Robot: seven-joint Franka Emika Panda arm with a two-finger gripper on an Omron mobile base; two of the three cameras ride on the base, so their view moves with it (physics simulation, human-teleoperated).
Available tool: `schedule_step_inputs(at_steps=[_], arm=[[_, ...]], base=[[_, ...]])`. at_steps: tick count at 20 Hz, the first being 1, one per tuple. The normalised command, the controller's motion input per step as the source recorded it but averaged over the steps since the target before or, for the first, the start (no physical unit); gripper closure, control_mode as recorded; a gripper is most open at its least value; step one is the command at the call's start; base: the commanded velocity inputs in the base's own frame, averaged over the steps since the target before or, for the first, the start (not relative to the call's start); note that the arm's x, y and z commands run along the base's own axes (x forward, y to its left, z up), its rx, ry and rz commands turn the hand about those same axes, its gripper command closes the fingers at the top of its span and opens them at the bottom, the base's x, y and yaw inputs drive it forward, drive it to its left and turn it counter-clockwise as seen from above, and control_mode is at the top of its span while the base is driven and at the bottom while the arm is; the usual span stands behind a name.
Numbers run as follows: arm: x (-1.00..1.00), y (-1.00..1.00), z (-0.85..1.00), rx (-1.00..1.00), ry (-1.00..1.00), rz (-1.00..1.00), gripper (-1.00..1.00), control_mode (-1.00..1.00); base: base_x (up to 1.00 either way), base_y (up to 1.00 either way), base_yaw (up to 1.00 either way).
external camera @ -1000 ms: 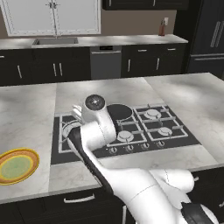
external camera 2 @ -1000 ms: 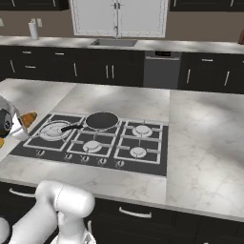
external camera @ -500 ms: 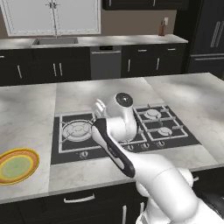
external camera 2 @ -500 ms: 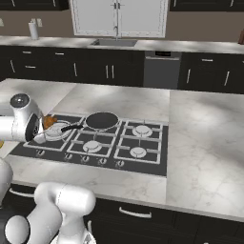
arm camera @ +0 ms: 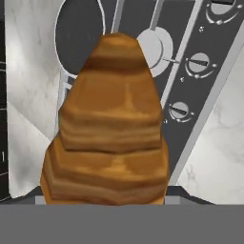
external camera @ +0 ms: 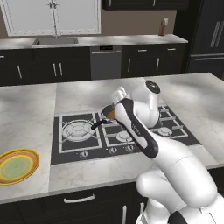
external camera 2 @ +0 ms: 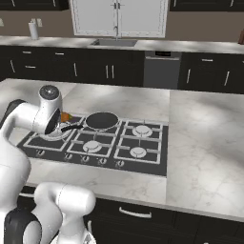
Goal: Pick the croissant and place it on the pan. Then turn on the stove to warm the croissant.
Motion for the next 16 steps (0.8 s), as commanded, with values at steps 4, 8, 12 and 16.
schedule_step_inputs(at_steps=[4, 8, 12, 16], arm=[[0.13, -0.41, 0.14, 0.16, 0.15, -0.06, 1.0, -1.0], [0.39, -0.38, 0.02, 0.15, 0.34, -0.04, 1.0, -1.0], [0.45, -0.41, 0.02, 0.15, 0.34, 0.0, 1.0, -1.0], [0.4, -0.36, 0.11, 0.15, 0.27, 0.0, 1.0, -1.0]], base=[[0.0, 0.0, 0.0], [0.0, 0.0, 0.0], [0.0, 0.0, 0.0], [0.0, 0.0, 0.0]])
